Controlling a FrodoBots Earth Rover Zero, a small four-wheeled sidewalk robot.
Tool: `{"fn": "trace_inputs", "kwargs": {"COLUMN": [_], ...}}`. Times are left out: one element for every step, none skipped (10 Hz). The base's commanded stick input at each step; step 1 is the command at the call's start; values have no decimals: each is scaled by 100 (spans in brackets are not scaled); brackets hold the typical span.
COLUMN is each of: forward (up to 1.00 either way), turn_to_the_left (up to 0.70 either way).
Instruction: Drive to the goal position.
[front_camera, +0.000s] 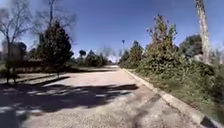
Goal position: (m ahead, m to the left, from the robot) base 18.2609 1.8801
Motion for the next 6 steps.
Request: {"fn": "trace_inputs", "kwargs": {"forward": [100, 100, 100, 100, 100, 100], "turn_to_the_left": [0, 0, 0, 0, 0, 0]}}
